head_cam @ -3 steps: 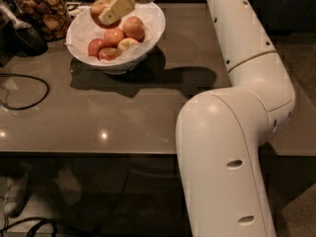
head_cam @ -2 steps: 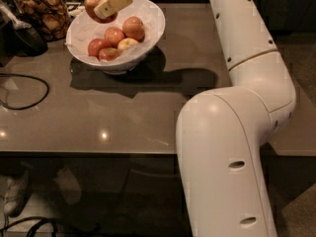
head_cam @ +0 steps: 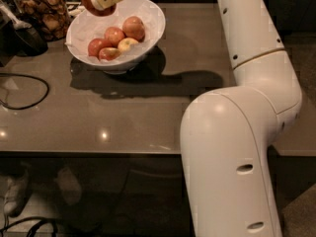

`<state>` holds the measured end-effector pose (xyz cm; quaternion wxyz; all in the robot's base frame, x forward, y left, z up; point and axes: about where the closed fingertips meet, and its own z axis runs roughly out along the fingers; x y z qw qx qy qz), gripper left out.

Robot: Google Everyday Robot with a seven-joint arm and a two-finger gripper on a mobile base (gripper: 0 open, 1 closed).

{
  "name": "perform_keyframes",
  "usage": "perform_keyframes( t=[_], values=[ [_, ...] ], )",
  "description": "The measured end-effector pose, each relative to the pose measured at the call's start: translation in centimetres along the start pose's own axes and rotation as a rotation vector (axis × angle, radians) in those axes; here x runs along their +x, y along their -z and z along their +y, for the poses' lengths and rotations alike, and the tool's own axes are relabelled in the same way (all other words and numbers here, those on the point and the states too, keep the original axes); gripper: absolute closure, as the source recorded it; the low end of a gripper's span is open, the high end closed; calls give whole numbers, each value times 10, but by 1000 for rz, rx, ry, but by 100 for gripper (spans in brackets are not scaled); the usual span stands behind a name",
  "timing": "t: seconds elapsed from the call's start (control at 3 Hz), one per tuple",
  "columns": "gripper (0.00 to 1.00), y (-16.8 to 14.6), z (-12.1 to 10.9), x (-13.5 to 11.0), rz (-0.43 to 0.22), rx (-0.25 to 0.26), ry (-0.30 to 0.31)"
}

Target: Pick apple from white bowl

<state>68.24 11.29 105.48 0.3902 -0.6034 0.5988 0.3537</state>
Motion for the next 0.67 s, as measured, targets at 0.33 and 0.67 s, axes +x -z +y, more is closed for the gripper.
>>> perform_keyframes(
  t=[0.33, 0.67],
  values=[
    [100, 12, 12, -9, -26, -11, -9],
    [100, 20, 21, -14, -40, -19, -15]
  ],
)
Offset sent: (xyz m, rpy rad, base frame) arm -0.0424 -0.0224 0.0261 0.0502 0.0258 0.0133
